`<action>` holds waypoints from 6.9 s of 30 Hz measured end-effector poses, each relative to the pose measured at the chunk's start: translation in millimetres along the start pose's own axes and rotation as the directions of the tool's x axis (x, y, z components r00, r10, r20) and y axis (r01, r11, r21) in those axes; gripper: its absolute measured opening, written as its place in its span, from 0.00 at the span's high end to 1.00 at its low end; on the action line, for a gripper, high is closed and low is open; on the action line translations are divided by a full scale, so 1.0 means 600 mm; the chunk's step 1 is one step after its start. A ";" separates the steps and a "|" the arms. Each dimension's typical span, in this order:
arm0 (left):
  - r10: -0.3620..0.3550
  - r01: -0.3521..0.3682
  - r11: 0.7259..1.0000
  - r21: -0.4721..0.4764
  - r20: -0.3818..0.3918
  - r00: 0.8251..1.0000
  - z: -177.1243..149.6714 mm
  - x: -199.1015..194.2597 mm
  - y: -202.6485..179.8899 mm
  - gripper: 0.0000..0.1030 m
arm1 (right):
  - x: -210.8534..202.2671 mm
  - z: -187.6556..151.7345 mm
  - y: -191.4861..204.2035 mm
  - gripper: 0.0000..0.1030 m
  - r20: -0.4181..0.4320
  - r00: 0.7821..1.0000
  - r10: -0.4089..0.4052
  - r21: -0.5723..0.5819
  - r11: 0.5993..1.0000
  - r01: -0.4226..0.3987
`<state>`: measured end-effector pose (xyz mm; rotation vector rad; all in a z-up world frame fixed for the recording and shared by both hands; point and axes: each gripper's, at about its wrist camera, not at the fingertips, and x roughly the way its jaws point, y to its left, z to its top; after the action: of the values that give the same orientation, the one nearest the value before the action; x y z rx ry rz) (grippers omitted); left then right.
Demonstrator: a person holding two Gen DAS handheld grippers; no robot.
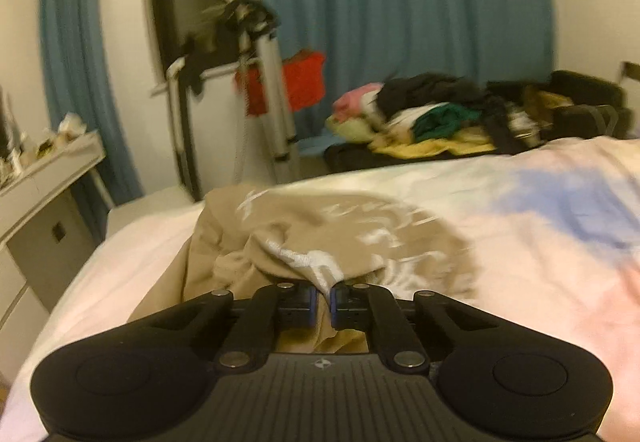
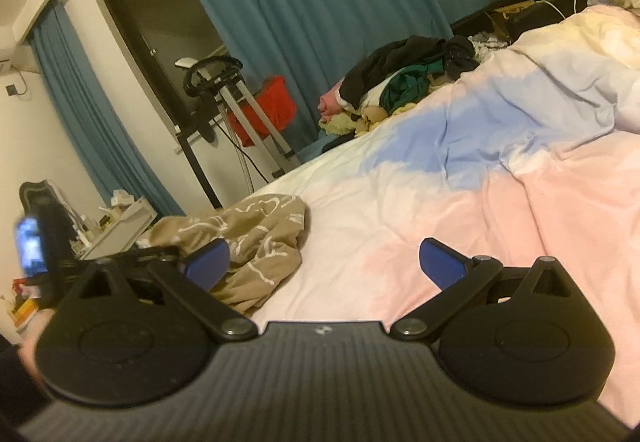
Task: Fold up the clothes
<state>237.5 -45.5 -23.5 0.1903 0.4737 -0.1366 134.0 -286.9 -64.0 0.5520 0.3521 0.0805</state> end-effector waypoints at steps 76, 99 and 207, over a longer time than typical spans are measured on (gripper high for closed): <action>0.288 -0.295 0.952 0.084 0.088 0.954 -0.184 -0.153 -0.035 0.09 | 0.080 -0.062 0.089 0.04 -0.020 1.000 0.015 -0.119 0.993 -0.017; 0.487 -0.439 0.856 -0.275 0.140 0.862 -0.151 -0.243 0.066 0.07 | 0.057 -0.174 0.239 0.04 -0.113 0.975 0.189 -0.627 0.748 -0.218; 0.107 -0.234 0.850 -0.472 -0.279 0.954 0.115 0.452 0.339 0.03 | 0.597 0.196 0.129 0.04 -0.095 0.945 -0.312 -0.409 0.878 0.248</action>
<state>542.5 114.2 -58.7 -0.2684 0.7190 0.1928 511.9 -219.2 -39.4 0.0900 0.5540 -0.0869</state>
